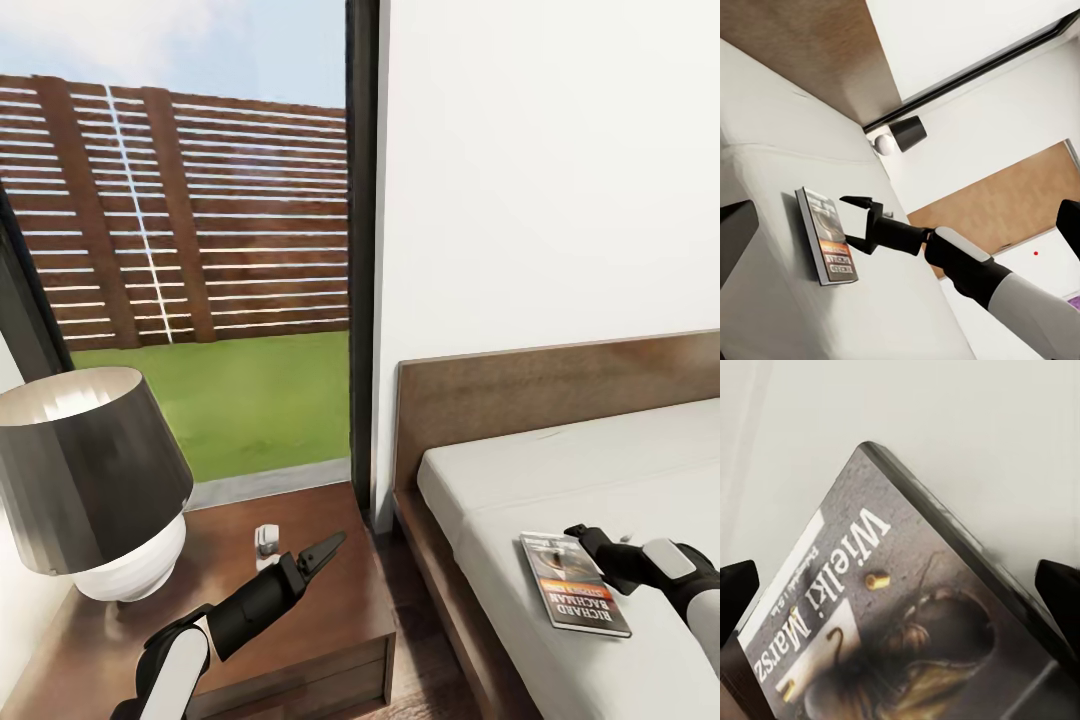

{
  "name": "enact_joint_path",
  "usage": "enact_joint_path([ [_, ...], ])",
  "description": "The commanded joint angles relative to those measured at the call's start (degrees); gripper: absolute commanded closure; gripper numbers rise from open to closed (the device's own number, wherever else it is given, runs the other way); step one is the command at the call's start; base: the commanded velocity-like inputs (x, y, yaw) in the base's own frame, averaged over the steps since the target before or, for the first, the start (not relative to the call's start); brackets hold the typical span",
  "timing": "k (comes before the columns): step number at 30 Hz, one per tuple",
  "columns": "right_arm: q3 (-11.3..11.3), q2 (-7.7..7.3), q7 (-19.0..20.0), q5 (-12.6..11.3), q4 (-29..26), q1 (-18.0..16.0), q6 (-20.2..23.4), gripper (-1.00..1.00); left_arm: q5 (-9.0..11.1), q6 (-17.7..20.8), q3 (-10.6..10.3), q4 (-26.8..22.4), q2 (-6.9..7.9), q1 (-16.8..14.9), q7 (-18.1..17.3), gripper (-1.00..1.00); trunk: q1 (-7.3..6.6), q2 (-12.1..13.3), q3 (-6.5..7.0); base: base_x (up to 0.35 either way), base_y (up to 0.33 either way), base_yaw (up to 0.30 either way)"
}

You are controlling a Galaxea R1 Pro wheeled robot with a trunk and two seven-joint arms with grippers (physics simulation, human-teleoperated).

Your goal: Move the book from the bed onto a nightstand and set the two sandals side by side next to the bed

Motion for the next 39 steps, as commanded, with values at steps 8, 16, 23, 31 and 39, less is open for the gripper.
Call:
enact_joint_path([
  [8,-0.14,0.02,-0.26,-0.10,2.06,0.02,0.43,-1.00,0.23,0.36,0.03,-0.01,-0.05,-0.04,0.00,-1.00,0.00,-0.02,-0.07,0.000,0.000,0.000],
  [16,-0.11,-0.01,-0.30,0.07,2.06,0.02,0.43,-1.00,0.23,0.36,0.02,0.04,-0.05,-0.04,0.00,-1.00,0.00,-0.02,-0.07,0.000,0.000,0.000],
  [23,-0.11,-0.03,-0.31,0.12,2.06,0.02,0.44,-1.00,0.23,0.36,0.02,0.07,-0.04,-0.04,0.00,-1.00,0.00,-0.02,-0.07,0.000,0.000,0.000],
  [31,-0.11,0.01,-0.31,0.13,2.06,0.02,0.43,-1.00,0.23,0.31,0.04,0.08,0.02,-0.04,0.00,-1.00,0.00,-0.02,-0.07,0.000,0.000,0.000],
  [39,-0.11,0.01,-0.31,0.07,2.06,0.02,0.43,-1.00,0.23,0.27,0.03,0.13,0.03,-0.04,0.00,-1.00,0.00,-0.02,-0.07,0.000,0.000,0.000],
])
